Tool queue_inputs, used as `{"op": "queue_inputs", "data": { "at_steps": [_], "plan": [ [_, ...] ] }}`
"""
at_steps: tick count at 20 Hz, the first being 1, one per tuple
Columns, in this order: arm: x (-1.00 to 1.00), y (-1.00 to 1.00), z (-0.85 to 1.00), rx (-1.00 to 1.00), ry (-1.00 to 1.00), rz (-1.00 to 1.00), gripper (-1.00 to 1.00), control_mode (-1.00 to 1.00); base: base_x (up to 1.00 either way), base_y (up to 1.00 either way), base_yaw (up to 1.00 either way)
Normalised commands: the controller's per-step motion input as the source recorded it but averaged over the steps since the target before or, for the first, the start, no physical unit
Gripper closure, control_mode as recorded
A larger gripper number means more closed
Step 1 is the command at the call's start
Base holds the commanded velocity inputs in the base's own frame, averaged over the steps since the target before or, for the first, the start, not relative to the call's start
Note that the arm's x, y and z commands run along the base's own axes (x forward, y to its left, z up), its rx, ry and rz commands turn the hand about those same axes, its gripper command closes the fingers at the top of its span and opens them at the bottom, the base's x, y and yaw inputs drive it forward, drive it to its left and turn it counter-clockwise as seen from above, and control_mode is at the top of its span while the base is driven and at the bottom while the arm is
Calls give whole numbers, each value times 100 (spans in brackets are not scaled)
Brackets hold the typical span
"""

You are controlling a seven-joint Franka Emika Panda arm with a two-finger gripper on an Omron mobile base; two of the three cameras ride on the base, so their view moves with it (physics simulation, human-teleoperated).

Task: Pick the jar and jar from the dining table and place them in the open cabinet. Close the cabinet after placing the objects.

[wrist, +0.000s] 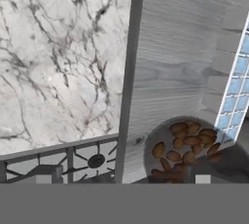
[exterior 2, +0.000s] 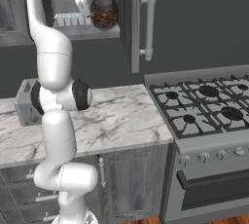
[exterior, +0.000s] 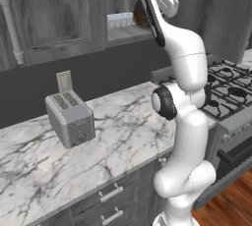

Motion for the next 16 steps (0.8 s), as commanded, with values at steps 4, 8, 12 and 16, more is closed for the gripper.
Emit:
{"op": "queue_inputs", "data": {
  "at_steps": [4,8,12,16],
  "plan": [
    [1,2,-50,0,0,2,-100,-100,0,0,0],
    [23,0,-39,0,0,3,-100,-100,0,0,0],
    [42,0,-27,0,4,5,-100,-100,0,0,0],
    [38,0,-40,-3,-2,4,-100,-100,0,0,0]
  ]
}}
